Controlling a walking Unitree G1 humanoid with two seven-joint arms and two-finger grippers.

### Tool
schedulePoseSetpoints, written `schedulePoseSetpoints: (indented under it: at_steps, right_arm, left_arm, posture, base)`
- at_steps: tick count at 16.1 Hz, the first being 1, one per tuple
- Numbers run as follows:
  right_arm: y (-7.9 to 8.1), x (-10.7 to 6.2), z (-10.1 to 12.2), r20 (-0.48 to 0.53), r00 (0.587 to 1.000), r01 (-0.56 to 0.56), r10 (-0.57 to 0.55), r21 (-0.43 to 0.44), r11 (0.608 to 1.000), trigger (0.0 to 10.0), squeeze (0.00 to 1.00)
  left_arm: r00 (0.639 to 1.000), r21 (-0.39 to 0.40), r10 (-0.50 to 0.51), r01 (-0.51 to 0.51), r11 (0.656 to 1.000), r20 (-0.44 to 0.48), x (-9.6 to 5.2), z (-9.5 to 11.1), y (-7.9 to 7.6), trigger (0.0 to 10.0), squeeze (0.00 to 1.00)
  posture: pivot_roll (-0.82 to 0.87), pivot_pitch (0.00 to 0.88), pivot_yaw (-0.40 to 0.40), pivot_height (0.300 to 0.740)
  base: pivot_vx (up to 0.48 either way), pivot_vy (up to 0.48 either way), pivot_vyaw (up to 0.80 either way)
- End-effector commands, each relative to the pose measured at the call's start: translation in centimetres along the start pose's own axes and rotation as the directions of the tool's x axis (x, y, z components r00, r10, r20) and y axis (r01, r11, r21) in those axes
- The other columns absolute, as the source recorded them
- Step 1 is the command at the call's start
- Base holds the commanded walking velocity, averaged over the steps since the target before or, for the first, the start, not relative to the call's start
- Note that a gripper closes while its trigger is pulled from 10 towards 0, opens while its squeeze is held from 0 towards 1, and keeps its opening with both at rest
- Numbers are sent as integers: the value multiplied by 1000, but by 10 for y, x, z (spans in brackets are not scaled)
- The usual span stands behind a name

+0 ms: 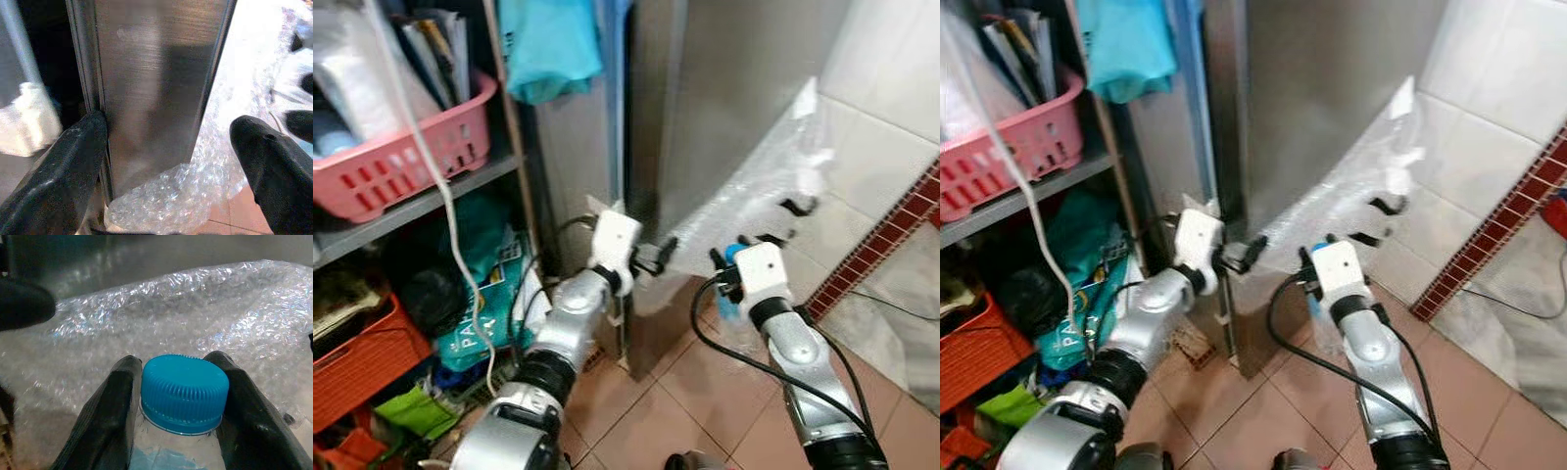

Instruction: Restocking fridge

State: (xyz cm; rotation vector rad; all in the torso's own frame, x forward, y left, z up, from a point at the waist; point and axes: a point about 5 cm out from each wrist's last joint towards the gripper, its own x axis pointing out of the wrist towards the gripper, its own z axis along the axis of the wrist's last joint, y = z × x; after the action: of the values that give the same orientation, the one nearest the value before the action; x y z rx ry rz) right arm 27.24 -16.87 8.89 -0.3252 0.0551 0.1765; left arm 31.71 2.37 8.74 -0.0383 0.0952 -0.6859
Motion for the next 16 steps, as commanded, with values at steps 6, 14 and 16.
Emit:
schedulePoseSetpoints:
  at_steps: [6, 14, 16]
  right_arm:
    - [-18, -6, 3, -1, 986, 168, -168, -19, 986, 10000, 0]
    - [-18, -4, 5, 6, 982, 187, -186, -22, 982, 10000, 0]
    - [-19, -4, 5, 5, 981, 193, -192, -25, 981, 10000, 0]
  left_arm:
    - [992, 43, -115, 113, 993, 46, 10, 10, -25, 10000, 0]
    - [991, 46, -120, 118, 992, 59, 12, 12, -28, 10000, 0]
    - [990, 51, -125, 122, 991, 58, 12, 12, -30, 10000, 0]
  posture:
    - [-26, 0, 12, 740]
    - [-30, 0, 12, 740]
    - [-31, 0, 13, 740]
  base:
    - [139, 0, -400]
    - [344, 0, -452]
    - [330, 0, 0]
